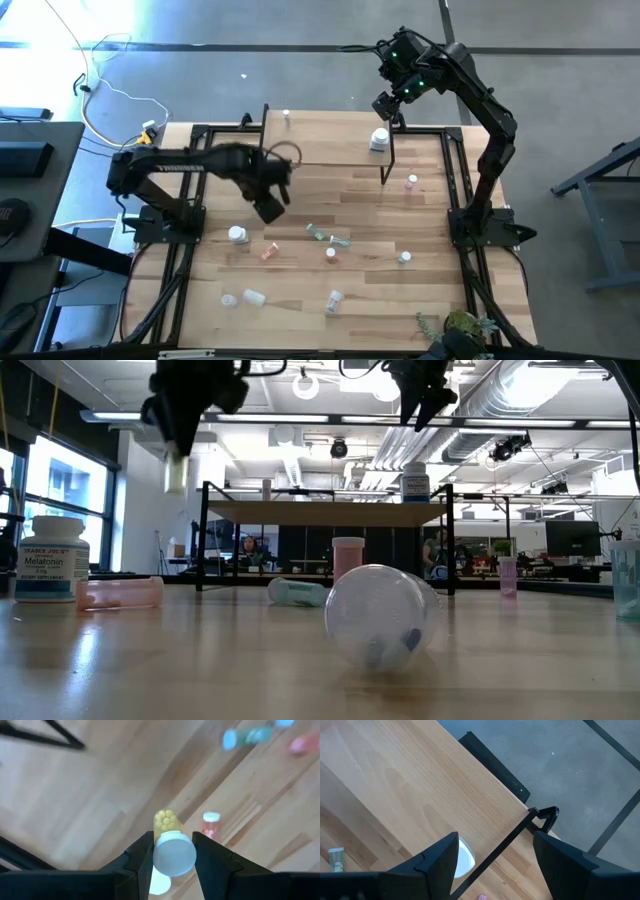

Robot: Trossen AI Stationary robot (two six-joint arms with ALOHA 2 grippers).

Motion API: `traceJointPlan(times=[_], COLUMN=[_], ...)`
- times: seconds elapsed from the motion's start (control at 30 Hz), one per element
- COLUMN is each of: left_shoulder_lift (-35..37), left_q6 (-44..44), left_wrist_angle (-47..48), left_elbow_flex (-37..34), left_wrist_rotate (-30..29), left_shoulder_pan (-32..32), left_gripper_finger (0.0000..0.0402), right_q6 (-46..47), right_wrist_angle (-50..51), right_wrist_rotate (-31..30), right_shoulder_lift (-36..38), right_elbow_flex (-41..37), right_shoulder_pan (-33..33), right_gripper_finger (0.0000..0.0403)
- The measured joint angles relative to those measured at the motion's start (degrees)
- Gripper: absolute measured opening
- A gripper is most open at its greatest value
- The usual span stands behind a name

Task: Pick and place medicine bottles onto shelf by color
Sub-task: Put the light yellow pill bottle on the shelf

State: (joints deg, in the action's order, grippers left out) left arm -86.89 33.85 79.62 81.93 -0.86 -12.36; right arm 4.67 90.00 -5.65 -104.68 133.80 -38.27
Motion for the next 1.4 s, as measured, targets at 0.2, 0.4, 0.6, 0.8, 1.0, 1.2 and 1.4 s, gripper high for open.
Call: traceJointPlan(times=[0.2,0.4,0.6,0.8,1.0,1.2,1.4], left_shoulder_lift=[0.0,0.0,0.0,-2.54,-6.04,-9.18,-12.88], left_q6=[-6.67,-12.62,-16.59,-17.56,-17.6,-17.63,-20.05], left_wrist_angle=[2.84,2.8,2.35,1.44,2.16,3.51,3.52], left_elbow_flex=[8.9,16.62,22.04,27.48,29.15,29.18,29.18], left_wrist_rotate=[-0.7,-6.1,-8.72,-7.35,-4.51,-4.25,-4.07], left_shoulder_pan=[-6.96,-14.88,-23.9,-31.07,-32.35,-30.61,-28.74], left_gripper_finger=[0.0115,0.0115,0.0115,0.0115,0.0115,0.0115,0.0115], right_q6=[0.0,0.0,0.0,1.51,1.53,2.39,2.4], right_wrist_angle=[-0.01,-0.27,-0.29,-0.62,-0.62,-0.62,-0.62], right_wrist_rotate=[0.0,0.0,0.0,0.0,0.0,0.0,0.0], right_shoulder_lift=[0.0,0.0,0.0,0.0,0.0,0.0,0.0], right_elbow_flex=[0.0,0.0,0.0,0.0,0.0,0.0,0.0], right_shoulder_pan=[0.01,0.01,0.0,0.0,0.01,-0.02,-0.02], right_gripper_finger=[0.0248,0.0248,0.0248,0.0248,0.0248,0.0248,0.0248])
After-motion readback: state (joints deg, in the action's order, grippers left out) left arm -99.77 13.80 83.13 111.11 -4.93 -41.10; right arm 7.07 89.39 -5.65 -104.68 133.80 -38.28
